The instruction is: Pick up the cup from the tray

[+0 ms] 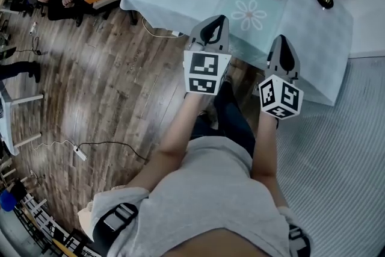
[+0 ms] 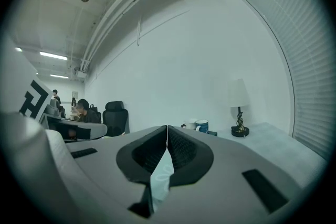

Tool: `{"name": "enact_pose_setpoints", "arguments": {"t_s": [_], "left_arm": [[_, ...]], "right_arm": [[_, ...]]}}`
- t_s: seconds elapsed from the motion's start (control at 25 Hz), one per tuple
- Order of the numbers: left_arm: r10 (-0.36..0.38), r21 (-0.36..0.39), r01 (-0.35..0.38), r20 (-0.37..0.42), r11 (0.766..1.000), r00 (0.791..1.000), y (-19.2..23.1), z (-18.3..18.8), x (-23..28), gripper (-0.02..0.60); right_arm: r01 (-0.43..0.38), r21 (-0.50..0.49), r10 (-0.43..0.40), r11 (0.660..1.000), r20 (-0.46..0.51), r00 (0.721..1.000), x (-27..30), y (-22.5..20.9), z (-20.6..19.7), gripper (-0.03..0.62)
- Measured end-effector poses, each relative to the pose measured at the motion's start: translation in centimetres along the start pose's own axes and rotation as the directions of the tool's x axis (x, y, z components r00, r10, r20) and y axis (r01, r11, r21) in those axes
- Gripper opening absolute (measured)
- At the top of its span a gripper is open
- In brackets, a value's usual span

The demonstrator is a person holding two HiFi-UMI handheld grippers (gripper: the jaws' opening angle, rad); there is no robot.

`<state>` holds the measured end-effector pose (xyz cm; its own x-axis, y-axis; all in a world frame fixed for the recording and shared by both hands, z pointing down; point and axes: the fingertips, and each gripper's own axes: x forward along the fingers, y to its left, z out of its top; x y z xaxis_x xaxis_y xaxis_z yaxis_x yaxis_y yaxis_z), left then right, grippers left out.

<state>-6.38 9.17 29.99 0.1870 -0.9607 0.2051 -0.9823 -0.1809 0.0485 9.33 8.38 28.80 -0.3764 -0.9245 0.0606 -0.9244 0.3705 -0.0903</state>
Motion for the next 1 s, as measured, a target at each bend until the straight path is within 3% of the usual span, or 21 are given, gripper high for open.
{"name": "enact_pose_setpoints", "arguments": {"t_s": [0.56, 1.0], "left_arm": [[0.009, -0.004, -0.009, -0.017, 1.0, 1.0, -0.9, 2.6, 12.8, 0.003], [0.018, -0.013, -0.019, -0.041, 1.0, 0.999, 0.0, 2.9, 17.6, 0.003]], "right_arm": [[-0.001, 0.006, 0.001, 1.0, -0.019, 1.0, 10.6, -8.1, 0.9, 0.008], [-0.009, 0.024, 0.01, 1.0, -0.044, 0.999, 15.5, -10.3, 0.5, 0.008]]}}
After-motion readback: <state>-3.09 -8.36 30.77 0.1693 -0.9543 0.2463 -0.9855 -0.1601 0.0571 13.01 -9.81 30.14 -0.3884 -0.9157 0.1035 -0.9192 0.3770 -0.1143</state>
